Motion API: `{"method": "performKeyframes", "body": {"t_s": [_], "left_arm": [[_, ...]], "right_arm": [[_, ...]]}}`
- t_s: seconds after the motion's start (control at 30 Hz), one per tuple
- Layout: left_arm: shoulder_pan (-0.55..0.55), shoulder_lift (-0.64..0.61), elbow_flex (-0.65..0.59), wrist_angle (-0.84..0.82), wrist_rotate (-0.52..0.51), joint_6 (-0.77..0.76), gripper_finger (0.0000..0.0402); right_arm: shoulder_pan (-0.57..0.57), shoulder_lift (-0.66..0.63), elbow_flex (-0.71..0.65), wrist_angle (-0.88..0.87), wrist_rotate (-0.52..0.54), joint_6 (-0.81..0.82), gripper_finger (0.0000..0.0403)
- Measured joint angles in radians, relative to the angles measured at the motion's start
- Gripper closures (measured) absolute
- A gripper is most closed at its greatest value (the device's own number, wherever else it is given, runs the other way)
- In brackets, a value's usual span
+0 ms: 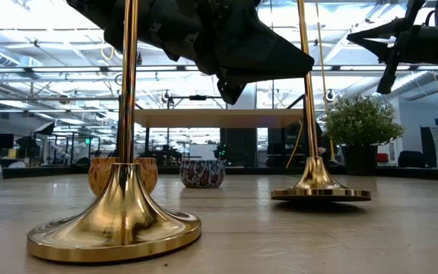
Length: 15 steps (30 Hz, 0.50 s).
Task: Pick & Place candle stick holders
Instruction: Put the top gold candle holder on the shelf
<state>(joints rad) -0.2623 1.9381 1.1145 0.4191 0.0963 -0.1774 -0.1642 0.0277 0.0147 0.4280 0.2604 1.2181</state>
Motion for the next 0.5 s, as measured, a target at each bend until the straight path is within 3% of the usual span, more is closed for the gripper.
{"method": "performKeyframes", "body": {"t_s": [0.17, 0.3, 0.5], "left_arm": [[0.006, 0.000, 0.004, -0.004, -0.014, -0.023, 0.0373], [0.024, -0.005, 0.022, -0.022, -0.018, -0.053, 0.0387], [0.041, -0.087, 0.068, -0.109, -0.039, -0.041, 0.0387]], "right_arm": [[0.000, 0.000, -0.001, 0.000, 0.000, 0.000, 0.0394], [0.000, 0.000, -0.001, 0.001, 0.000, 0.000, 0.0394], [0.000, 0.000, -0.001, 0.017, -0.001, 0.001, 0.0394]]}}
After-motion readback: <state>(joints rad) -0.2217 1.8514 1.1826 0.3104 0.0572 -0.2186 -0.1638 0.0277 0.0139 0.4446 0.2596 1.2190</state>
